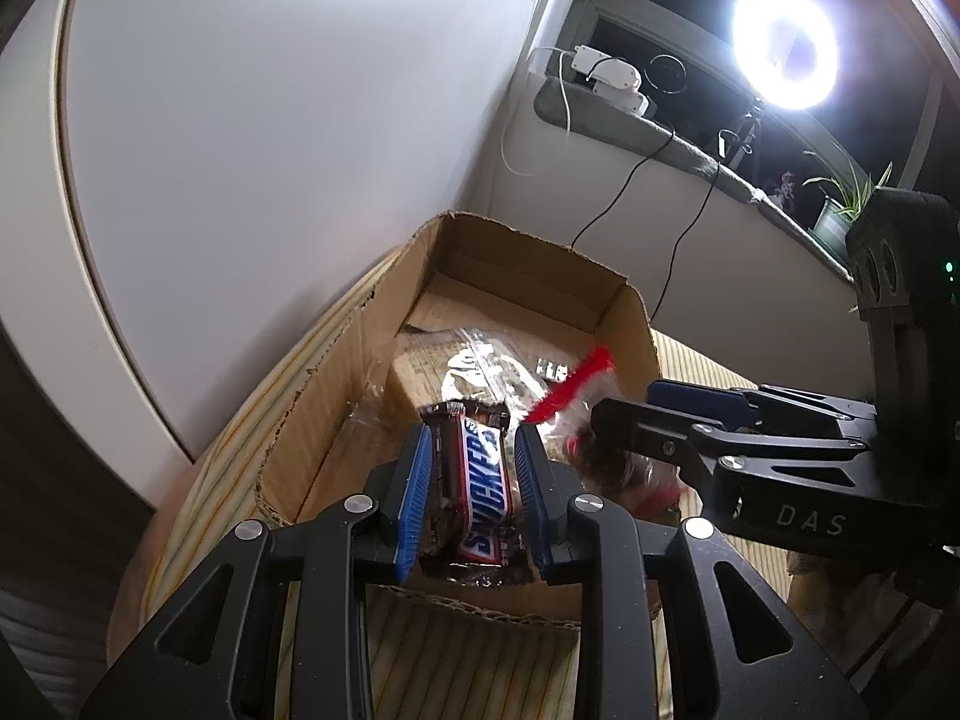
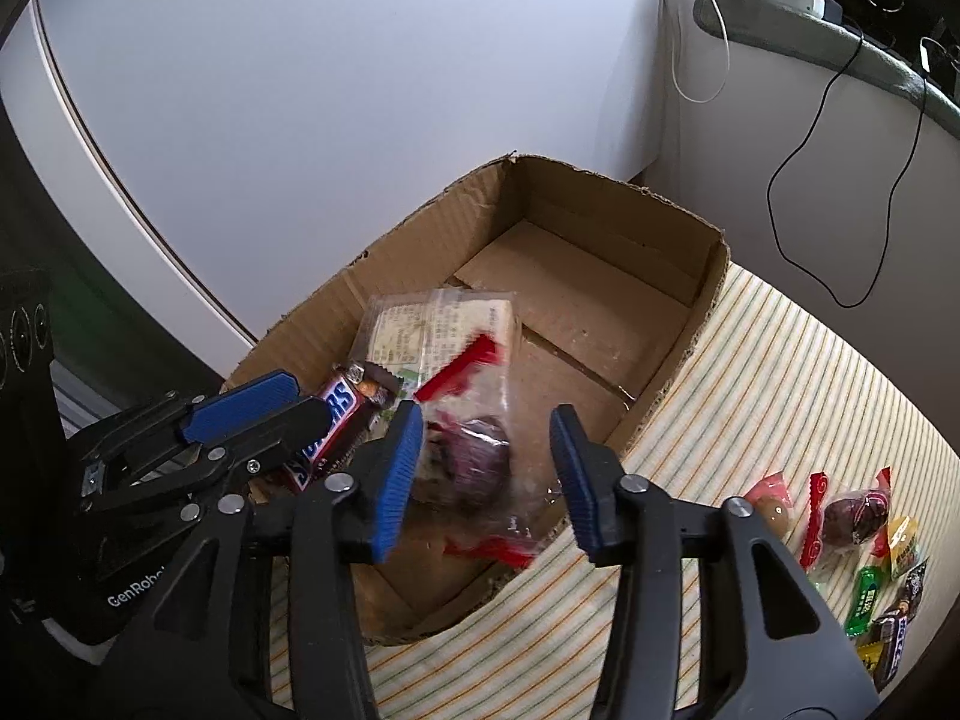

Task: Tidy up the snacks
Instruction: 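Open both tools over the box and return to the snack pile, then grasp the green candy with the left tool while the right tool grasps the blue-white chocolate bar, then carry the green candy with the left tool while the right tool carries the chocolate bar to the box, then open both tools over the box and move back toward the snacks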

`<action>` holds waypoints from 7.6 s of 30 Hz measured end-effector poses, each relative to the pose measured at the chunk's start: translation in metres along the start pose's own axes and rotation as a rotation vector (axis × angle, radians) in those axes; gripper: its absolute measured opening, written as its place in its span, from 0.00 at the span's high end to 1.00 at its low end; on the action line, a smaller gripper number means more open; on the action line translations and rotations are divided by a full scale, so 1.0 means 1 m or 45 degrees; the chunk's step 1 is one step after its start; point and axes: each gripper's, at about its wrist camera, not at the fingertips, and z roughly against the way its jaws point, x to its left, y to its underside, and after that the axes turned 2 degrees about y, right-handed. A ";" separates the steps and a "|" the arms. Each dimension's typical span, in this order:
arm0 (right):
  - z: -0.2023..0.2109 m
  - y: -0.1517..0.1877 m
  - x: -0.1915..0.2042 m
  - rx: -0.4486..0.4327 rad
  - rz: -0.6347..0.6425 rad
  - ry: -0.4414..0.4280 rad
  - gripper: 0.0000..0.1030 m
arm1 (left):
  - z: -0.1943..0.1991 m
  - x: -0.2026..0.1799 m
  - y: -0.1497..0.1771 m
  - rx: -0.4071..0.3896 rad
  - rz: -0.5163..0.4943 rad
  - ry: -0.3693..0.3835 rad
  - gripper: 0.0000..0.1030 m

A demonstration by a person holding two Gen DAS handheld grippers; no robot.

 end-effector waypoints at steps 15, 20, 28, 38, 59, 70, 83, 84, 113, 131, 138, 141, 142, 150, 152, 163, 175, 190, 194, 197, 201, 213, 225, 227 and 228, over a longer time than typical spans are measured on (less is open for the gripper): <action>0.033 0.011 -0.029 -0.061 -0.076 0.019 0.38 | 0.009 -0.016 0.001 -0.023 -0.017 0.003 0.70; 0.047 0.018 -0.042 -0.084 -0.099 0.036 0.38 | 0.010 -0.032 0.003 -0.022 -0.045 0.032 0.70; 0.080 0.043 -0.084 -0.116 -0.163 0.110 0.38 | 0.001 -0.070 0.009 0.007 -0.106 0.111 0.70; 0.119 0.101 -0.169 -0.101 -0.330 0.269 0.38 | -0.033 -0.126 0.030 0.127 -0.199 0.230 0.70; 0.119 0.169 -0.253 0.003 -0.494 0.306 0.45 | -0.097 -0.199 0.055 0.332 -0.332 0.323 0.70; 0.096 0.161 -0.253 0.043 -0.465 0.258 0.47 | -0.129 -0.210 0.053 0.373 -0.379 0.275 0.70; 0.080 0.158 -0.239 0.093 -0.399 0.238 0.62 | -0.138 -0.220 0.051 0.354 -0.407 0.249 0.70; 0.080 0.159 -0.240 0.092 -0.403 0.236 0.64 | -0.138 -0.220 0.050 0.353 -0.406 0.251 0.70; 0.098 0.172 -0.251 0.041 -0.453 0.255 0.70 | -0.149 -0.237 0.048 0.346 -0.454 0.203 0.53; 0.110 0.163 -0.241 -0.007 -0.442 0.310 0.70 | -0.125 -0.226 0.050 0.273 -0.477 0.219 0.82; 0.121 0.145 -0.218 -0.053 -0.395 0.312 0.70 | -0.097 -0.210 0.040 0.195 -0.462 0.236 0.82; 0.122 0.133 -0.204 -0.072 -0.366 0.300 0.70 | -0.084 -0.200 0.034 0.160 -0.448 0.233 0.82; 0.121 0.129 -0.198 -0.077 -0.358 0.296 0.70 | -0.080 -0.195 0.032 0.148 -0.443 0.231 0.82; 0.104 0.090 -0.150 -0.105 -0.260 0.239 0.70 | -0.056 -0.157 0.016 0.071 -0.383 0.185 0.82; 0.099 0.081 -0.138 -0.109 -0.236 0.223 0.70 | -0.049 -0.144 0.011 0.050 -0.365 0.167 0.82; 0.061 0.031 -0.076 -0.107 -0.115 0.127 0.70 | -0.031 -0.082 -0.008 -0.004 -0.268 0.073 0.82; 0.017 -0.005 -0.039 -0.064 -0.046 0.058 0.70 | -0.030 -0.040 -0.016 -0.009 -0.193 0.005 0.82; 0.001 -0.017 -0.027 -0.057 -0.017 0.041 0.70 | -0.031 -0.028 -0.017 -0.008 -0.159 -0.040 0.81; 0.007 -0.017 -0.026 -0.076 -0.025 0.048 0.55 | -0.031 -0.029 -0.016 -0.009 -0.154 -0.050 0.66; 0.013 -0.016 -0.028 -0.097 -0.033 0.055 0.45 | -0.029 -0.031 -0.015 -0.014 -0.159 -0.060 0.61; 0.020 -0.012 -0.035 -0.110 -0.057 0.060 0.41 | -0.027 -0.034 -0.014 -0.019 -0.160 -0.060 0.59; 0.068 0.018 -0.084 -0.183 -0.168 0.110 0.33 | -0.016 -0.067 -0.005 -0.036 -0.192 0.010 0.59; 0.118 0.081 -0.165 -0.181 -0.319 0.256 0.32 | -0.030 -0.131 0.018 0.029 -0.279 0.151 0.59; 0.124 0.090 -0.178 -0.173 -0.348 0.276 0.32 | -0.035 -0.140 0.025 0.059 -0.287 0.175 0.59; 0.126 0.096 -0.185 -0.167 -0.365 0.288 0.32 | -0.039 -0.145 0.029 0.080 -0.290 0.191 0.59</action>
